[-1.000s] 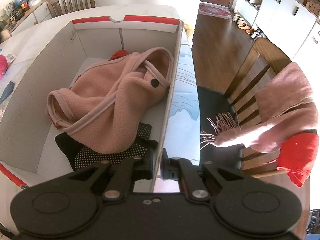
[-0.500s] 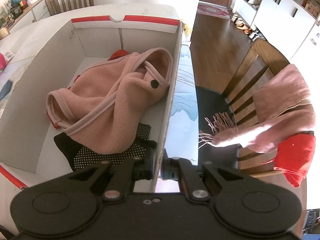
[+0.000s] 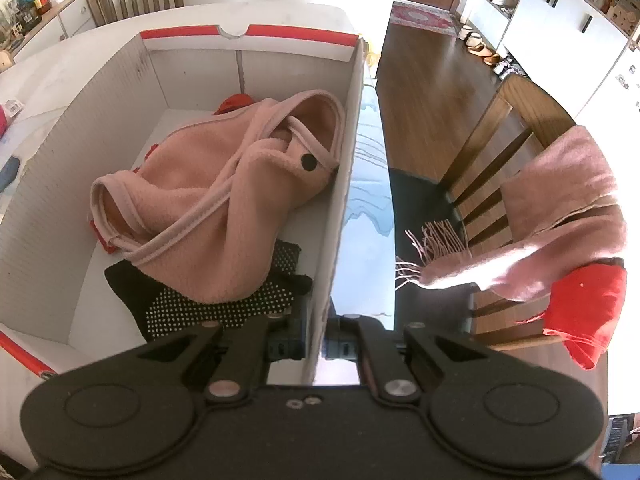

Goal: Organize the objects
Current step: 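Move the left gripper back over the white USB cable, then close the left gripper on the white USB cable and lift it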

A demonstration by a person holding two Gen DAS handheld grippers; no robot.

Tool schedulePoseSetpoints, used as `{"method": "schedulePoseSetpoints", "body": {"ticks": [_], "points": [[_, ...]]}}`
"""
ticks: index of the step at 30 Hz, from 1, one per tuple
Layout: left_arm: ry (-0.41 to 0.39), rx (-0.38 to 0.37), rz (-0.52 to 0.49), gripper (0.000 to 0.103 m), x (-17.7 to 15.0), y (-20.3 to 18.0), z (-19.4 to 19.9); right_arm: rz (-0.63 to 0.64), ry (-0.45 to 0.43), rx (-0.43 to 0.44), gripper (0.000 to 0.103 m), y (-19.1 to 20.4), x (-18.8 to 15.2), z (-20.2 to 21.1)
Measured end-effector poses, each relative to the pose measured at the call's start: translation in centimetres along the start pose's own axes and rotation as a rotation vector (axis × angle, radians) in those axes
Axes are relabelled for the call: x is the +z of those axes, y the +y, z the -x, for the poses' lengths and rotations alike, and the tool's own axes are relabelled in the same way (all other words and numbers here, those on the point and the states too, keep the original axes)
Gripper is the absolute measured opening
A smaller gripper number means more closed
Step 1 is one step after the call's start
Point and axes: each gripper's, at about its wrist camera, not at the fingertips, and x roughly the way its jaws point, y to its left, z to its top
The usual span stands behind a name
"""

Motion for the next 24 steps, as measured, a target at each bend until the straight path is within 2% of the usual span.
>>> {"method": "schedulePoseSetpoints", "body": {"ticks": [4,7,9,13,16,21,24], "points": [[0.047,0.062,0.019,0.073,-2.0,1.3,-1.6,0.002,0.003,-0.003,0.006,0.1,-0.1,0.0],[0.055,0.079,0.043,0.073,-2.9,1.7,-1.9,0.003,0.005,-0.004,0.006,0.1,-0.1,0.0],[0.039,0.075,0.051,0.073,-3.4,1.4,-1.6,0.002,0.006,-0.003,0.006,0.1,-0.1,0.0],[0.012,0.022,0.076,0.073,-4.0,0.0,-1.0,0.002,0.011,0.000,0.006,0.1,-0.3,-0.2],[0.017,-0.002,0.073,0.073,-4.2,-1.4,-1.4,0.004,0.013,0.000,0.006,0.0,-0.3,-0.4],[0.028,0.035,0.080,0.073,-4.8,-2.6,-2.5,0.005,0.015,0.001,0.006,-0.1,-0.4,-0.5],[0.030,0.052,0.099,0.068,-5.2,-2.7,-3.0,0.004,0.014,0.002,0.006,-0.1,-0.4,-0.5]]}}
